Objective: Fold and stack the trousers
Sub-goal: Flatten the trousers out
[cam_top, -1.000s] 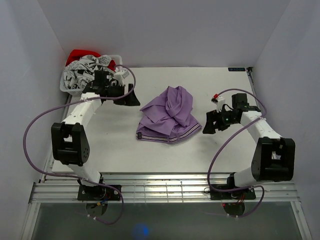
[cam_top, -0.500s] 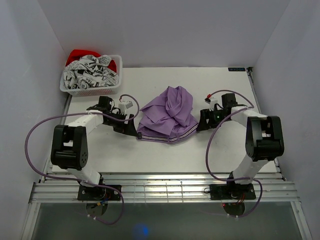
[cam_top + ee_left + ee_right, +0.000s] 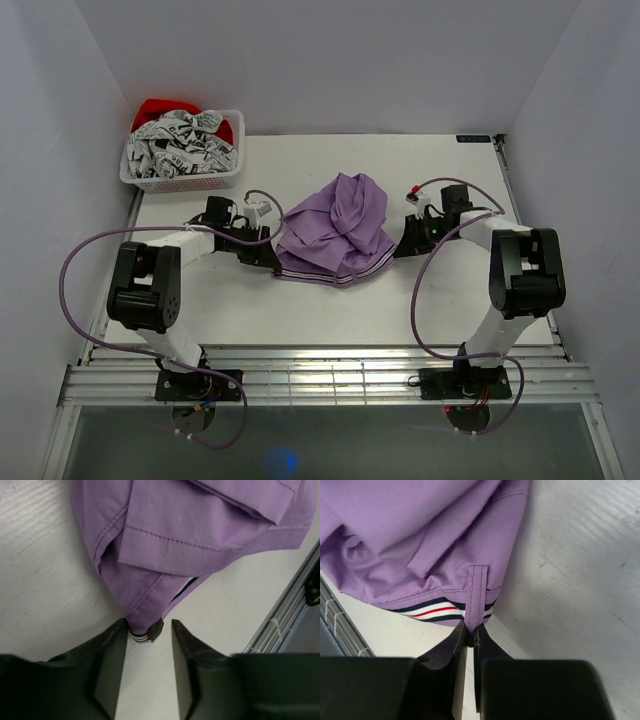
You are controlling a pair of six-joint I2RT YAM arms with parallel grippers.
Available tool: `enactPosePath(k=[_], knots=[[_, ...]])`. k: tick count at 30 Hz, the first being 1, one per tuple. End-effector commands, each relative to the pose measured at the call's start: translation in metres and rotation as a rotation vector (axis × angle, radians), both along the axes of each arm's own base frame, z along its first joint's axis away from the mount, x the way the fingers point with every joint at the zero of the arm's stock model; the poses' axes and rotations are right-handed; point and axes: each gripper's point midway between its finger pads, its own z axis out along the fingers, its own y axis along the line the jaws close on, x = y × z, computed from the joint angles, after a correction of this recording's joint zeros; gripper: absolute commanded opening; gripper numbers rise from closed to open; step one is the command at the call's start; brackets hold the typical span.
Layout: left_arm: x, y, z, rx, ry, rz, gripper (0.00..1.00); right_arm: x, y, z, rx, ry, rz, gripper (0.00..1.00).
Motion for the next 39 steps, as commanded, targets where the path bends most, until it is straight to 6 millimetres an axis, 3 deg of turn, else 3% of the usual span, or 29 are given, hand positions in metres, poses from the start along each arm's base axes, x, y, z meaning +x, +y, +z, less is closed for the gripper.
enactPosePath(k=[1,2,3,5,8,9,11,12,15,16,18,19,20,22,23,25,26,27,30,32,33,35,36,37,39], knots=[[-0.003,-0.012,0.013,-0.061,-0.024,-0.032,0.46,-0.007,0.012,0.051,0.098,-0.094,0.036,0.08],[-0.004,-0.013,0.017,-0.078,-0.015,-0.032,0.41,-0.006,0.012,0.059,0.108,-0.113,0.034,0.08],[-0.005,-0.015,0.022,-0.089,-0.025,-0.034,0.40,-0.007,0.013,0.074,0.124,-0.151,0.035,0.08],[-0.007,-0.017,0.027,-0.108,-0.023,-0.038,0.39,-0.008,0.014,0.087,0.138,-0.170,0.029,0.08],[-0.011,-0.020,0.028,-0.109,-0.025,-0.045,0.20,-0.011,0.013,0.097,0.144,-0.189,0.028,0.08],[-0.011,-0.022,0.033,-0.125,-0.030,-0.055,0.00,-0.014,0.014,0.101,0.151,-0.188,0.032,0.08],[-0.007,-0.025,0.051,-0.156,-0.050,-0.064,0.00,-0.014,0.012,0.109,0.165,-0.193,0.028,0.08],[-0.005,-0.030,0.069,-0.204,-0.074,-0.088,0.00,-0.013,0.011,0.121,0.178,-0.219,0.024,0.08],[0.029,-0.034,0.142,-0.289,-0.219,-0.061,0.00,0.011,-0.010,0.167,0.195,-0.331,-0.046,0.08],[0.047,-0.034,0.181,-0.323,-0.277,-0.030,0.00,0.028,-0.025,0.198,0.195,-0.409,-0.083,0.08],[0.071,-0.032,0.229,-0.364,-0.393,0.006,0.00,0.048,-0.049,0.230,0.207,-0.460,-0.158,0.08],[0.087,-0.028,0.268,-0.389,-0.477,0.031,0.00,0.056,-0.057,0.246,0.212,-0.492,-0.175,0.08],[0.100,-0.029,0.287,-0.429,-0.482,0.067,0.00,0.068,-0.065,0.284,0.211,-0.581,-0.185,0.08],[0.115,-0.030,0.321,-0.475,-0.525,0.097,0.00,0.085,-0.080,0.310,0.221,-0.621,-0.226,0.08],[0.122,-0.031,0.361,-0.529,-0.590,0.114,0.00,0.090,-0.083,0.342,0.220,-0.698,-0.225,0.08],[0.132,-0.033,0.378,-0.575,-0.603,0.126,0.00,0.095,-0.088,0.364,0.229,-0.745,-0.233,0.08],[0.133,-0.033,0.397,-0.595,-0.640,0.124,0.00,0.094,-0.088,0.382,0.225,-0.800,-0.223,0.08],[0.135,-0.033,0.400,-0.596,-0.647,0.125,0.00,0.091,-0.091,0.392,0.215,-0.834,-0.231,0.08],[0.124,-0.035,0.400,-0.586,-0.650,0.069,0.00,0.075,-0.106,0.418,0.176,-0.922,-0.274,0.08],[0.101,-0.041,0.404,-0.588,-0.661,0.009,0.00,0.062,-0.116,0.427,0.164,-0.950,-0.307,0.08],[0.090,-0.044,0.394,-0.586,-0.638,-0.024,0.00,0.048,-0.128,0.434,0.138,-0.998,-0.345,0.08],[0.054,-0.057,0.405,-0.585,-0.702,-0.109,0.00,0.034,-0.140,0.443,0.108,-1.059,-0.400,0.08],[0.043,-0.062,0.406,-0.586,-0.716,-0.135,0.00,0.017,-0.151,0.464,0.068,-1.151,-0.455,0.08],[0.025,-0.078,0.403,-0.591,-0.727,-0.189,0.00,0.012,-0.157,0.468,0.051,-1.175,-0.491,0.08],[-0.004,-0.094,0.416,-0.608,-0.767,-0.246,0.00,-0.003,-0.174,0.497,0.001,-1.265,-0.607,0.08]])
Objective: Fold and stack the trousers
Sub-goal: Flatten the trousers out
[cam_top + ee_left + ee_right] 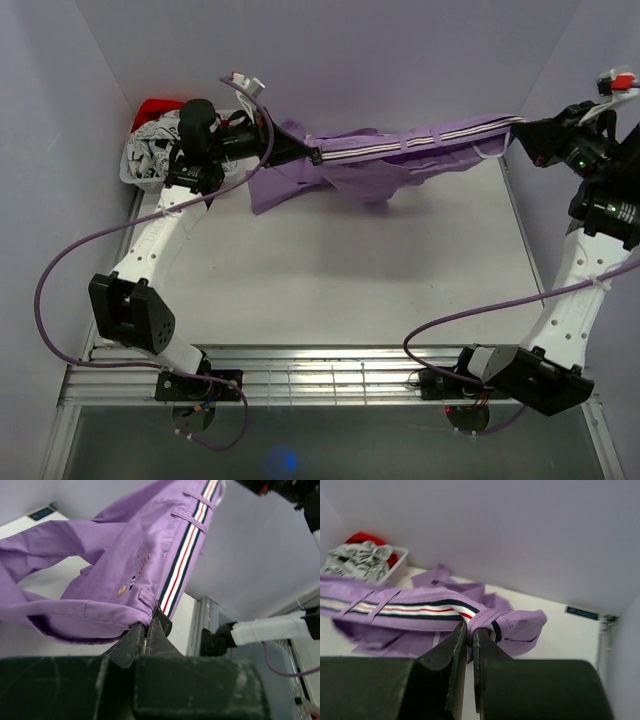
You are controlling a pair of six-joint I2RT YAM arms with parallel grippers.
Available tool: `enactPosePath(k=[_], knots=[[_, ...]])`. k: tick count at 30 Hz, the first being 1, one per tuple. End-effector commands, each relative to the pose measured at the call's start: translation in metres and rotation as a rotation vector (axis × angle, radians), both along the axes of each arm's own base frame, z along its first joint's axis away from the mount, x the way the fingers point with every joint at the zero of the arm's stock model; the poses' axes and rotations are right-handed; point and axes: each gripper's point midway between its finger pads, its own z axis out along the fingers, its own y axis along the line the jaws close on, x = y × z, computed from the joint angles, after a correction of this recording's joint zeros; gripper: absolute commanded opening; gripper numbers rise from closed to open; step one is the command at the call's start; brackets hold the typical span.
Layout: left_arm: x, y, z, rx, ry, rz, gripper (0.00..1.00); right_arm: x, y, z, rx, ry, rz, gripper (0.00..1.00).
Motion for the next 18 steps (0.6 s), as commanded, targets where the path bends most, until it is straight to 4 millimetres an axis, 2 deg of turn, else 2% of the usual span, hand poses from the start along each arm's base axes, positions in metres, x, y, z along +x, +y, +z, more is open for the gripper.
enactPosePath(k=[1,3,5,6,8,9,11,12,13,14,15,16,17,18], knots=[[-0.080,-0.022,0.061,-0.033,-0.253,-0.104,0.00,-0.032,-0.035,0.101,-0.101,-0.354,-0.273,0.08],[-0.105,-0.047,0.070,-0.058,-0.264,-0.174,0.00,-0.036,-0.043,0.122,-0.070,-0.395,-0.325,0.08],[-0.117,-0.060,0.083,-0.097,-0.260,-0.210,0.00,-0.041,-0.043,0.145,-0.053,-0.456,-0.338,0.08],[-0.121,-0.068,0.084,-0.106,-0.249,-0.231,0.00,-0.038,-0.048,0.151,-0.023,-0.471,-0.364,0.08],[-0.140,-0.084,0.092,-0.129,-0.240,-0.289,0.00,-0.039,-0.048,0.165,0.034,-0.529,-0.351,0.08],[-0.146,-0.092,0.093,-0.136,-0.226,-0.309,0.00,-0.028,-0.045,0.164,0.066,-0.519,-0.314,0.08],[-0.144,-0.093,0.098,-0.161,-0.192,-0.301,0.00,-0.011,-0.035,0.169,0.120,-0.500,-0.267,0.08],[-0.135,-0.092,0.099,-0.176,-0.142,-0.254,0.00,0.012,-0.016,0.170,0.153,-0.460,-0.209,0.08],[-0.132,-0.085,0.101,-0.187,-0.126,-0.218,0.00,0.023,-0.004,0.168,0.156,-0.441,-0.179,0.08],[-0.130,-0.081,0.100,-0.200,-0.107,-0.191,0.00,0.046,0.007,0.155,0.143,-0.408,-0.153,0.08],[-0.117,-0.076,0.078,-0.189,-0.032,-0.133,0.00,0.055,0.045,0.147,0.155,-0.382,-0.071,0.08],[-0.123,-0.063,0.083,-0.205,-0.035,-0.087,0.00,0.063,0.064,0.140,0.148,-0.367,-0.041,0.08],[-0.116,-0.053,0.070,-0.191,0.030,-0.018,0.00,0.071,0.084,0.129,0.138,-0.345,-0.012,0.08],[-0.108,-0.041,0.060,-0.189,0.077,0.053,0.00,0.079,0.129,0.112,0.112,-0.324,0.066,0.08]])
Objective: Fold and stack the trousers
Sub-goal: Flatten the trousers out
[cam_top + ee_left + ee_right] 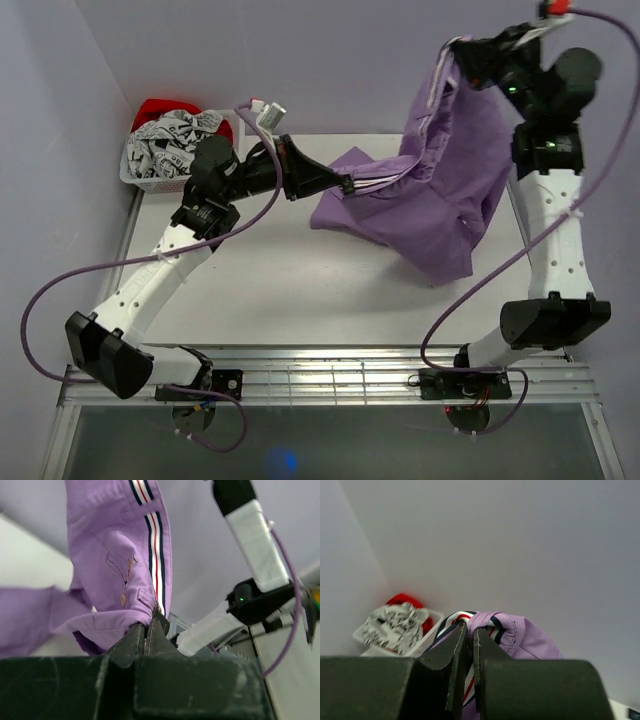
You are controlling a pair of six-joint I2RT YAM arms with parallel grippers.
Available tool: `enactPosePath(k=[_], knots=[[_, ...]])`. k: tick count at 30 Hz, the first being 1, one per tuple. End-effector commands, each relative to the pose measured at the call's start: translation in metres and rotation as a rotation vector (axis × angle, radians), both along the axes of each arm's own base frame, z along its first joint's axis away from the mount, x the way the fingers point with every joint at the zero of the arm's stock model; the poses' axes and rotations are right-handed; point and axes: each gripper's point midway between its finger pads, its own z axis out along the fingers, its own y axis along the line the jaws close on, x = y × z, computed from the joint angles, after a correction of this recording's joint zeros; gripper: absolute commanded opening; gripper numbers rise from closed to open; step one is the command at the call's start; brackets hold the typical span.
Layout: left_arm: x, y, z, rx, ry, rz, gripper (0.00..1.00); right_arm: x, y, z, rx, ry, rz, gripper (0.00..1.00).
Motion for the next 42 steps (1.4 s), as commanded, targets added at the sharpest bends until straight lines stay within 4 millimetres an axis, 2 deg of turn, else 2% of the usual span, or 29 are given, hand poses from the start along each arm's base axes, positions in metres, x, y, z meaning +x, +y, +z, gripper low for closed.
enactPosePath(k=[1,2,3,4,7,8,10,11,12,13,14,16,17,19,20,21,22,23,24,25,27,28,29,30,32,33,35,37,42], knots=[[0.032,0.057,-0.021,-0.032,0.208,0.301,0.00,0.016,0.083,-0.029,-0.068,0.018,0.091,0.08],[0.032,0.079,-0.036,0.000,0.293,0.374,0.00,0.019,0.103,-0.042,-0.089,0.032,0.115,0.08],[0.040,0.096,-0.051,0.019,0.352,0.447,0.00,0.020,0.139,-0.059,-0.127,0.036,0.148,0.08],[0.062,0.131,-0.070,0.036,0.408,0.599,0.00,0.025,0.158,-0.077,-0.146,0.048,0.161,0.08],[0.067,0.194,-0.119,0.138,0.572,0.860,0.00,0.035,0.225,-0.120,-0.197,0.079,0.204,0.08],[0.059,0.206,-0.142,0.209,0.646,0.909,0.00,0.048,0.249,-0.151,-0.226,0.122,0.218,0.08],[0.054,0.232,-0.164,0.269,0.719,1.036,0.00,0.049,0.292,-0.175,-0.245,0.141,0.228,0.08],[0.045,0.239,-0.180,0.315,0.783,1.062,0.00,0.051,0.308,-0.169,-0.235,0.118,0.246,0.08],[0.040,0.245,-0.187,0.331,0.805,1.090,0.00,0.056,0.343,-0.207,-0.285,0.155,0.281,0.08],[0.038,0.253,-0.194,0.342,0.831,1.125,0.00,0.059,0.358,-0.213,-0.307,0.151,0.297,0.12],[0.034,0.262,-0.206,0.367,0.864,1.164,0.00,0.067,0.377,-0.222,-0.337,0.167,0.316,0.40],[0.030,0.278,-0.212,0.375,0.892,1.232,0.13,0.062,0.392,-0.224,-0.350,0.200,0.370,0.72],[0.026,0.281,-0.217,0.399,0.911,1.239,0.19,0.060,0.387,-0.215,-0.357,0.197,0.371,0.87],[0.022,0.301,-0.218,0.395,0.919,1.297,0.33,0.054,0.365,-0.234,-0.425,0.241,0.389,0.94],[0.019,0.305,-0.218,0.396,0.917,1.307,0.42,0.042,0.343,-0.208,-0.448,0.184,0.384,0.98],[0.017,0.306,-0.220,0.396,0.915,1.306,0.53,0.047,0.315,-0.249,-0.514,0.267,0.369,0.98],[0.016,0.311,-0.218,0.394,0.891,1.317,0.68,0.045,0.297,-0.258,-0.546,0.284,0.367,0.97],[0.019,0.313,-0.211,0.381,0.851,1.321,0.70,0.037,0.271,-0.247,-0.564,0.271,0.356,0.96],[0.023,0.310,-0.205,0.370,0.803,1.297,0.70,0.043,0.240,-0.258,-0.612,0.275,0.373,0.95],[0.027,0.311,-0.200,0.410,0.712,1.275,0.75,0.032,0.218,-0.296,-0.664,0.375,0.418,0.95],[0.043,0.311,-0.183,0.432,0.566,1.246,0.81,0.022,0.177,-0.312,-0.695,0.421,0.451,0.94],[0.050,0.309,-0.174,0.452,0.503,1.217,0.85,0.005,0.162,-0.347,-0.769,0.492,0.500,0.94],[0.058,0.312,-0.169,0.492,0.422,1.208,0.90,-0.003,0.154,-0.361,-0.802,0.522,0.517,0.95],[0.070,0.315,-0.179,0.540,0.422,1.185,0.92,-0.010,0.147,-0.377,-0.834,0.560,0.528,0.95],[0.083,0.302,-0.174,0.616,0.290,1.041,0.93,-0.032,0.138,-0.418,-0.890,0.637,0.597,0.96],[0.095,0.300,-0.190,0.654,0.310,0.985,0.93,-0.039,0.140,-0.429,-0.882,0.656,0.625,0.96],[0.105,0.290,-0.193,0.703,0.239,0.855,0.92,-0.046,0.144,-0.454,-0.877,0.705,0.664,0.96],[0.124,0.291,-0.216,0.745,0.270,0.794,0.93,-0.050,0.149,-0.467,-0.879,0.723,0.700,0.97],[0.149,0.287,-0.231,0.790,0.240,0.705,0.92,-0.047,0.168,-0.503,-0.906,0.775,0.746,0.98]])
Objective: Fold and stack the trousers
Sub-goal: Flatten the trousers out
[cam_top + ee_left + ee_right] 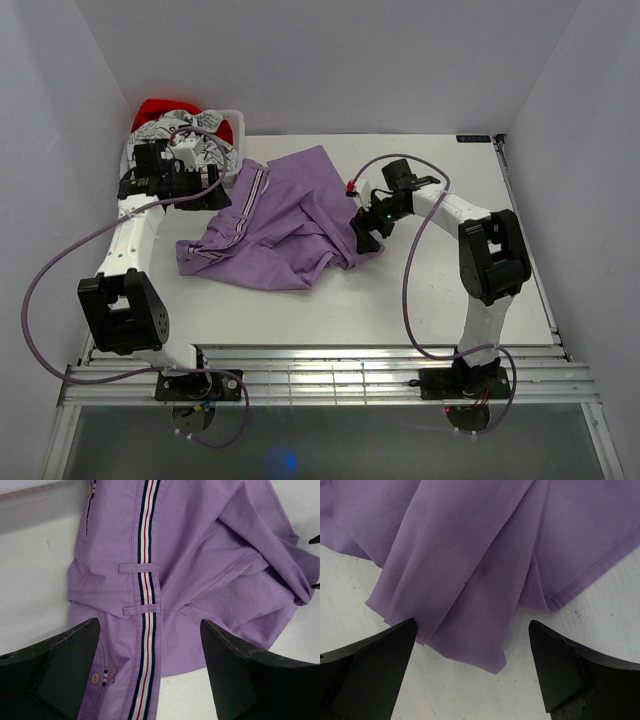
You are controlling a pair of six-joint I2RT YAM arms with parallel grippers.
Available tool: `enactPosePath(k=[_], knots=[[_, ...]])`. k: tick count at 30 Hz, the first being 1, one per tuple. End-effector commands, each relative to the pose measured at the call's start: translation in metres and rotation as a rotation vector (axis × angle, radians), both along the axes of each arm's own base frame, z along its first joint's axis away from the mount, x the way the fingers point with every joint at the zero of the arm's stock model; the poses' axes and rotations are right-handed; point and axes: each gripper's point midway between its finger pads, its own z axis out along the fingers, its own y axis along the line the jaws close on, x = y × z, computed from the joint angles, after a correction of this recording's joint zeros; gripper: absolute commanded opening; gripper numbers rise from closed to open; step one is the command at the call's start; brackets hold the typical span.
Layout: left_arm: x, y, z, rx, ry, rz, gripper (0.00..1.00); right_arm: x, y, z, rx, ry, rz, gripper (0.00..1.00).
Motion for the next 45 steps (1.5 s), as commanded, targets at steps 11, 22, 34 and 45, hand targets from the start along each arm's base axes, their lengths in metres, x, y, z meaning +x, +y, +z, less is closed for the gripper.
enactPosePath(k=[11,22,34,45], knots=[[0.057,-0.049,-0.020,0.176,-0.169,-0.202,0.90,-0.003,0.008,-0.036,-0.056,0.087,-0.016,0.35],[0.135,-0.080,-0.060,0.366,-0.235,-0.072,0.89,-0.036,0.003,-0.025,-0.023,0.136,0.005,0.08],[0.189,-0.112,-0.071,0.485,-0.300,-0.044,0.57,-0.061,-0.006,-0.020,-0.010,0.194,-0.021,0.08],[0.208,-0.218,0.006,0.200,-0.448,-0.342,0.00,-0.019,-0.109,-0.026,0.013,0.281,-0.441,0.08]])
